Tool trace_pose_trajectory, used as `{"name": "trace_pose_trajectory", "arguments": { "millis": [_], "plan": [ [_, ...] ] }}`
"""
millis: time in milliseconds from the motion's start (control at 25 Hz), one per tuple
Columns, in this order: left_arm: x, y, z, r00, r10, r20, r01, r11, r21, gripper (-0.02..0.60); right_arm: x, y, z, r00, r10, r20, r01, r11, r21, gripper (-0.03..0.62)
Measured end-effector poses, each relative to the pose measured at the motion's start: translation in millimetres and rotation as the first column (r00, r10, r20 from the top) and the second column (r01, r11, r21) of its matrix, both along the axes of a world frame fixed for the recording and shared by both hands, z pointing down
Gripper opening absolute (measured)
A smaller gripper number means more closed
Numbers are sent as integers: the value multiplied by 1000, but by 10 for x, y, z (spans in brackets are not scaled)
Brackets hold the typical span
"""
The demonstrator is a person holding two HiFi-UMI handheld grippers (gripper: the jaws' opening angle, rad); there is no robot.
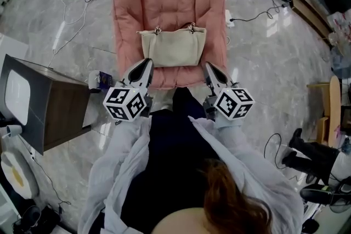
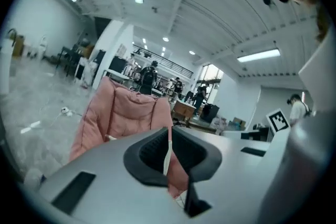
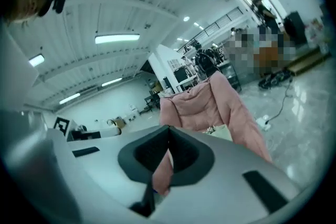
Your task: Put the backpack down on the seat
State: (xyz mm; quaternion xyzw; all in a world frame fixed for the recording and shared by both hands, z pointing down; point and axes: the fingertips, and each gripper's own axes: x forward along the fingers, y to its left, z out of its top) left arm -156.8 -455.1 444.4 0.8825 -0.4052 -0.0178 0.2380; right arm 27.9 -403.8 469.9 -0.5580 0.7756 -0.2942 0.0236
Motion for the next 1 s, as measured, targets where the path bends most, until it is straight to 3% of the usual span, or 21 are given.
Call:
{"name": "trace_pose_trajectory", "arguments": {
  "millis": [80, 280, 760, 1000],
  "plan": [
    [76, 97, 7, 997, 55, 60, -57, 998, 26, 31, 6, 46, -6, 995, 3, -101, -1, 1000, 19, 9],
    [141, 231, 75, 992, 79, 95, -80, 997, 15, 15, 95, 155, 31, 984, 40, -171, -41, 999, 0, 8],
    [88, 276, 159, 991, 55, 125, -56, 998, 5, 15, 70, 212, 104, 971, 24, -239, -30, 999, -22, 8],
    [21, 264, 212, 992, 36, 122, -34, 999, -13, 15, -41, 196, 195, 979, -13, -203, 2, 999, -52, 8]
  ]
}}
